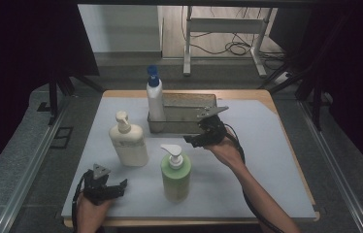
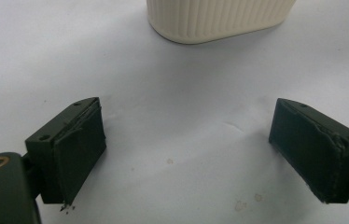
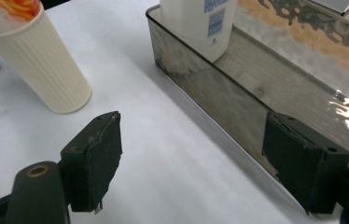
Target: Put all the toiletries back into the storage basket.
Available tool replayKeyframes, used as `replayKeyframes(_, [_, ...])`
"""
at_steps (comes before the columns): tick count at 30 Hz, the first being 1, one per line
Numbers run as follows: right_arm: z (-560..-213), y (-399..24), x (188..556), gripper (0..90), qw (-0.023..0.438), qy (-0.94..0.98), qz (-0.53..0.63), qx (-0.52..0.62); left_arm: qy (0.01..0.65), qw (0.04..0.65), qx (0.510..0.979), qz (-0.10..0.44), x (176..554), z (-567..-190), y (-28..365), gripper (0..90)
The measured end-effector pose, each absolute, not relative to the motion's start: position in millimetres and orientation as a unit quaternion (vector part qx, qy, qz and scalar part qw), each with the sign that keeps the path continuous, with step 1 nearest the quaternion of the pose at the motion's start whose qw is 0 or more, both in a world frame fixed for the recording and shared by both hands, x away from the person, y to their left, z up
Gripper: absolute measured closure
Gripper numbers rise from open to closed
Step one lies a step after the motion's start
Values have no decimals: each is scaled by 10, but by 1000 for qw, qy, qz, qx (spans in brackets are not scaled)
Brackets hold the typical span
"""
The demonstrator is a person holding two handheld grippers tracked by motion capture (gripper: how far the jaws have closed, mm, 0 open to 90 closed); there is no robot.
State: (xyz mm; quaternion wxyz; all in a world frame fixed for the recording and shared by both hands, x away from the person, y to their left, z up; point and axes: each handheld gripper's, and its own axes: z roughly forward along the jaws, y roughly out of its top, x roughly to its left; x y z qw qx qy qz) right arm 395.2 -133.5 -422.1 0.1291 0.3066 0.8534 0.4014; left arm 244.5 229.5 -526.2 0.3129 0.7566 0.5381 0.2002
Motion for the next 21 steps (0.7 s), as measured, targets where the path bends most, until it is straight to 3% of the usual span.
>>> replayKeyframes(21, [-4455, -1831, 3618, 127, 122, 857, 391, 313, 540, 315, 755, 200, 2446, -5264, 2291, 100])
